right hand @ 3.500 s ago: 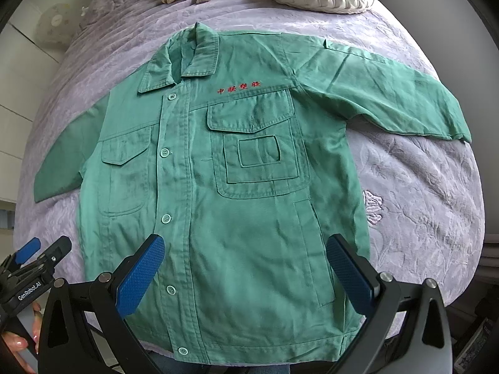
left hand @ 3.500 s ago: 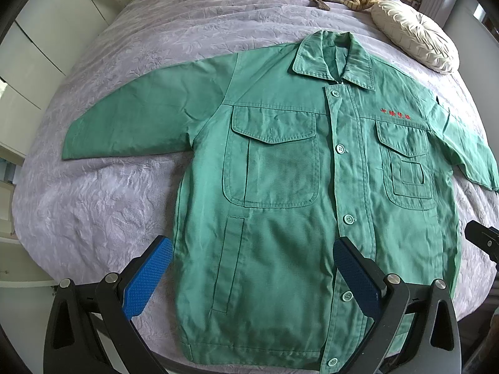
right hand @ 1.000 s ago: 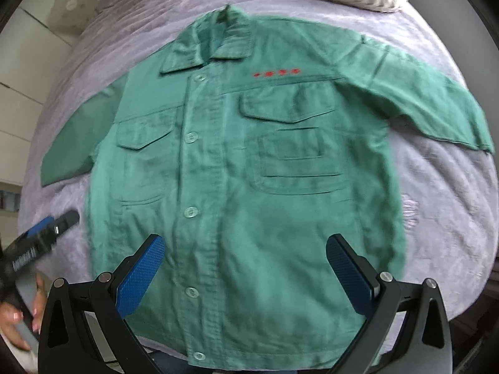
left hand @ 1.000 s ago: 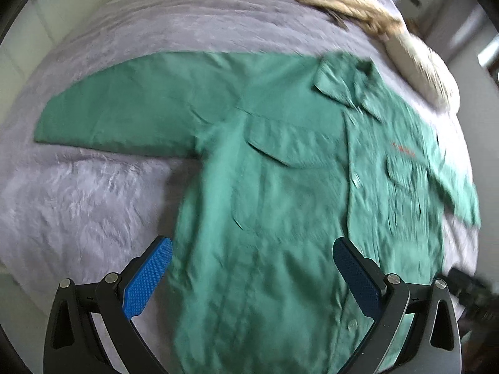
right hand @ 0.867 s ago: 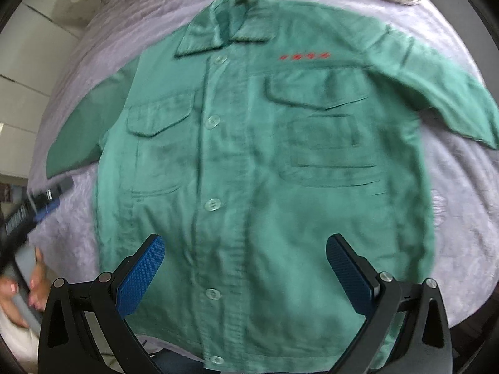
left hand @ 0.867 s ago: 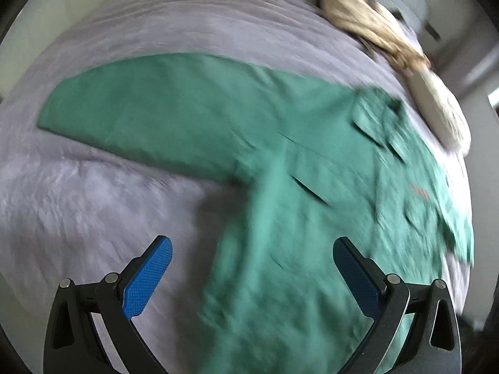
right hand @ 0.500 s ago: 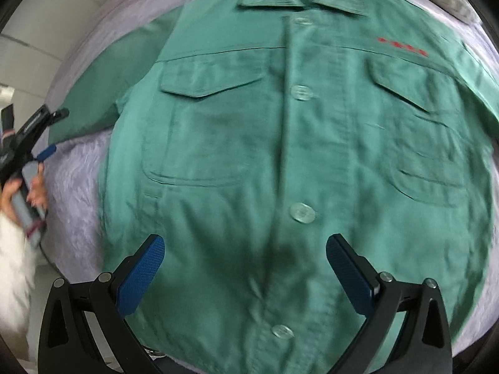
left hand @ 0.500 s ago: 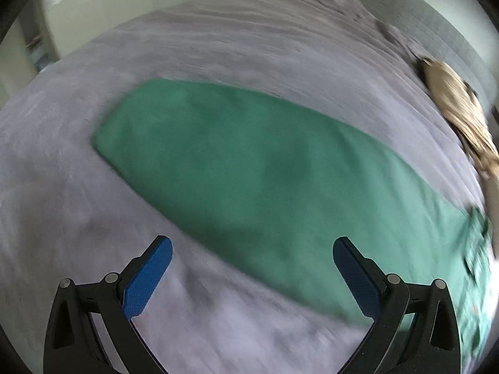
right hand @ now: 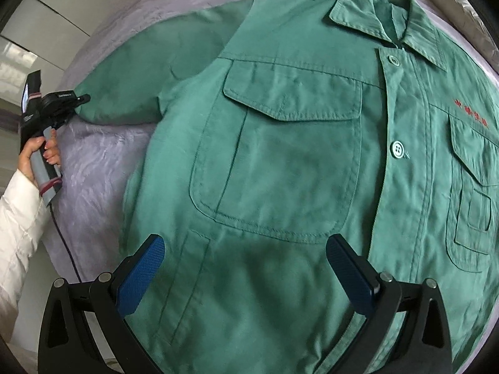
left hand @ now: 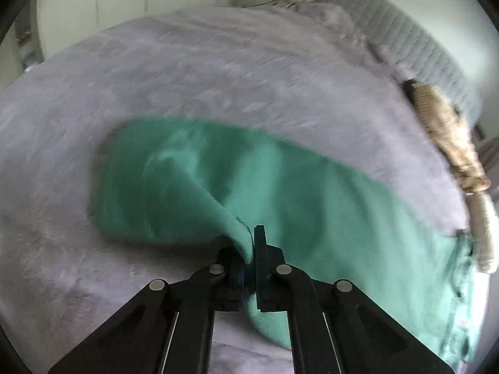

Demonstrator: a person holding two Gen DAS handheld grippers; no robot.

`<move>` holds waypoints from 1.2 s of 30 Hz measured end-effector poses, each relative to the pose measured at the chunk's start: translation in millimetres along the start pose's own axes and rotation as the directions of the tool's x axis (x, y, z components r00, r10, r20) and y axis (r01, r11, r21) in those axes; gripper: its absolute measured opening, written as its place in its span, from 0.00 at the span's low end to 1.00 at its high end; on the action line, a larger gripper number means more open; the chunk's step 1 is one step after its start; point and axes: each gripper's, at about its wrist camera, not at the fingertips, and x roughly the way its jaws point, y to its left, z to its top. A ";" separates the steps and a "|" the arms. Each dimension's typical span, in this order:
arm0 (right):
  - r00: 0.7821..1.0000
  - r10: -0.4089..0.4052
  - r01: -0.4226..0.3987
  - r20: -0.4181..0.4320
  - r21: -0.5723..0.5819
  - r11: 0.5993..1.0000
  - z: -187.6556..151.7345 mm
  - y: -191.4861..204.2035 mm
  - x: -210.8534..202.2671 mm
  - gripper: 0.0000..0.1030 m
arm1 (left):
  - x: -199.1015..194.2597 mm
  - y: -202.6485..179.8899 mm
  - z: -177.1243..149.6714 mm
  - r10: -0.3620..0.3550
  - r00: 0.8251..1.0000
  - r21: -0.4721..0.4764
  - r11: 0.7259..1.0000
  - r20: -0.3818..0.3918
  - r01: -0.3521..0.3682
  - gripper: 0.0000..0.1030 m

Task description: Fold large clothes

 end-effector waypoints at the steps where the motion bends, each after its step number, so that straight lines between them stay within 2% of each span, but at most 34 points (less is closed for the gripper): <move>1: 1.000 0.003 -0.003 0.010 0.008 1.000 0.1 -1.6 -1.3 1.00 | -9.2 -9.0 2.1 -0.040 0.999 0.016 0.999 0.014 0.039 0.05; 5: 0.999 0.010 -0.013 0.050 0.055 0.998 -3.9 -22.9 -16.7 1.00 | -42.7 -72.0 14.1 -0.189 0.980 0.139 0.974 0.055 0.180 0.05; 8: 0.996 0.007 -0.017 0.093 0.109 0.994 -8.7 -47.8 -33.8 1.00 | -69.7 -144.8 10.4 -0.322 0.945 0.277 0.914 0.052 0.296 0.05; 11: 0.989 -0.009 -0.018 0.150 0.174 0.985 -14.6 -74.5 -54.4 1.00 | -88.3 -230.5 -9.2 -0.428 0.904 0.417 0.822 0.003 0.388 0.05; 12: 0.985 -0.020 -0.014 0.171 0.196 0.980 -17.1 -86.0 -62.1 1.00 | -93.6 -264.9 -21.8 -0.458 0.888 0.468 0.780 -0.025 0.416 0.05; 14: 0.978 -0.045 -0.004 0.203 0.237 0.971 -20.6 -108.4 -74.1 1.00 | -95.7 -318.9 -46.1 -0.487 0.870 0.533 0.718 -0.073 0.447 0.05; 16: 0.972 -0.073 0.005 0.223 0.292 0.956 -28.5 -138.1 -84.4 1.00 | -84.1 -375.3 -79.2 -0.494 0.855 0.582 0.654 -0.156 0.484 0.05; 17: 0.970 -0.084 0.007 0.229 0.320 0.948 -32.1 -150.4 -86.9 1.00 | -77.7 -394.3 -97.0 -0.486 0.855 0.601 0.632 -0.183 0.488 0.05; 18: 0.968 -0.094 0.005 0.234 0.354 0.935 -37.0 -170.2 -92.0 1.00 | -66.9 -418.2 -119.9 -0.454 0.865 0.631 0.612 -0.214 0.477 0.05; 20: 0.967 -0.110 0.008 0.231 0.403 0.915 -46.3 -198.1 -94.4 1.00 | -45.8 -444.8 -157.1 -0.383 0.891 0.677 0.590 -0.244 0.439 0.05; 22: 0.969 -0.128 0.017 0.213 0.458 0.889 -58.7 -228.4 -93.4 1.00 | -17.0 -460.3 -191.9 -0.290 0.911 0.716 0.565 -0.292 0.409 0.05; 24: 0.971 -0.133 0.018 0.197 0.498 0.867 -70.0 -252.9 -91.0 1.00 | -0.3 -460.7 -217.9 -0.227 0.916 0.744 0.535 -0.330 0.400 0.06; 25: 0.972 -0.134 0.018 0.193 0.508 0.861 -73.3 -260.2 -90.6 1.00 | 4.1 -459.3 -229.5 -0.196 0.925 0.762 0.525 -0.326 0.380 0.10; 26: 0.973 -0.137 0.021 0.187 0.517 0.856 -76.8 -266.5 -89.5 1.00 | 5.9 -456.0 -234.6 -0.176 0.931 0.772 0.521 -0.319 0.363 0.33; 27: 0.973 -0.141 0.025 0.184 0.522 0.852 -79.5 -271.7 -88.6 1.00 | 3.1 -453.2 -238.4 -0.171 0.933 0.774 0.523 -0.316 0.357 0.52; 28: 0.972 -0.147 0.030 0.182 0.523 0.852 -80.7 -273.8 -88.9 1.00 | -1.4 -450.3 -239.1 -0.177 0.934 0.772 0.527 -0.310 0.356 0.85; 29: 0.971 -0.150 0.032 0.185 0.523 0.852 -81.0 -277.0 -91.7 1.00 | -13.9 -447.8 -237.9 -0.193 0.942 0.781 0.527 -0.275 0.336 0.92; 32: 0.965 -0.167 0.044 0.201 0.509 0.860 -71.4 -278.1 -96.5 1.00 | -38.2 -437.8 -236.6 -0.211 0.954 0.817 0.496 -0.215 0.294 0.92; 35: 0.957 -0.181 0.057 0.226 0.464 0.884 -51.5 -271.5 -100.8 1.00 | -58.4 -404.0 -221.4 -0.217 0.962 0.815 0.521 -0.163 0.255 0.92; 36: 0.952 -0.182 0.062 0.246 0.427 0.902 -39.8 -262.8 -104.7 1.00 | -58.9 -389.9 -210.1 -0.195 0.973 0.812 0.545 -0.119 0.209 0.92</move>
